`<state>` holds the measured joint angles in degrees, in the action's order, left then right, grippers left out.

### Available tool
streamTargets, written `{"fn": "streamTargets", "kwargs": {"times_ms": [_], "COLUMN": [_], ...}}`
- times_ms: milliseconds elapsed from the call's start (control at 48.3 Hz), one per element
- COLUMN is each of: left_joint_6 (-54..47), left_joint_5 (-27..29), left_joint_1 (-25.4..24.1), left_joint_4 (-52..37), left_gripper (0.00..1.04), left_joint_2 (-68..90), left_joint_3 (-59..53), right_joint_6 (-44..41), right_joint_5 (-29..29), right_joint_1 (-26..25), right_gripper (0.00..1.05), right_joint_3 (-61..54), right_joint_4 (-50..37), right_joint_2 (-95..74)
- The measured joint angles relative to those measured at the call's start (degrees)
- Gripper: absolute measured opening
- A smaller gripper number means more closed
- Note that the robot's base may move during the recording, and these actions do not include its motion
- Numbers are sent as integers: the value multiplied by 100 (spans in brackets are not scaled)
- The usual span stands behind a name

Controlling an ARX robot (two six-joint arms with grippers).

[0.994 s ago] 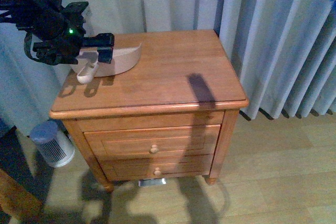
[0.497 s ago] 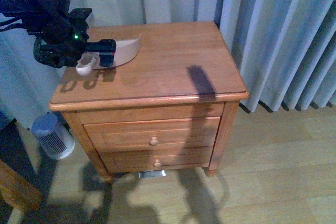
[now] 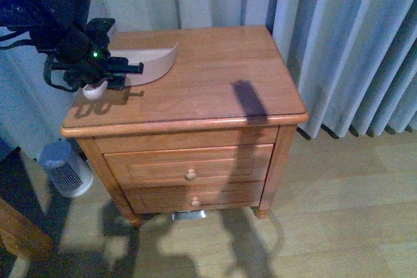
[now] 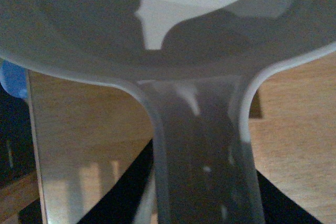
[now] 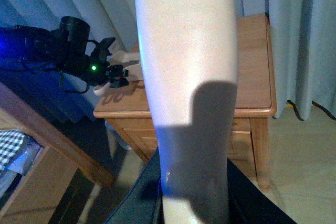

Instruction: Clean up trash

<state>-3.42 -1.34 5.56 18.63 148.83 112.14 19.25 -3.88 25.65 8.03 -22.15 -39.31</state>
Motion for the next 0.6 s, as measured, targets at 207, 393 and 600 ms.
{"fn": "streamTargets", "kwargs": {"times_ms": [207, 393, 600], "left_joint_6": [-22, -35, -114], "left_joint_5": [4, -17, -57], "left_joint_1": [-24, -77, -227], "left_joint_4": [-192, -459, -1058], "left_gripper": [24, 24, 24], "left_joint_2": [-118, -511, -1558], "left_joint_3": [-380, -837, -1897], "right_joint_6": [0, 0, 0], "right_joint_5": [0, 0, 0], "right_joint_1": [2, 0, 2], "right_gripper": [19, 19, 19], "right_joint_3": [0, 0, 0], "right_joint_4": [0, 0, 0], "right_joint_2": [0, 0, 0]}}
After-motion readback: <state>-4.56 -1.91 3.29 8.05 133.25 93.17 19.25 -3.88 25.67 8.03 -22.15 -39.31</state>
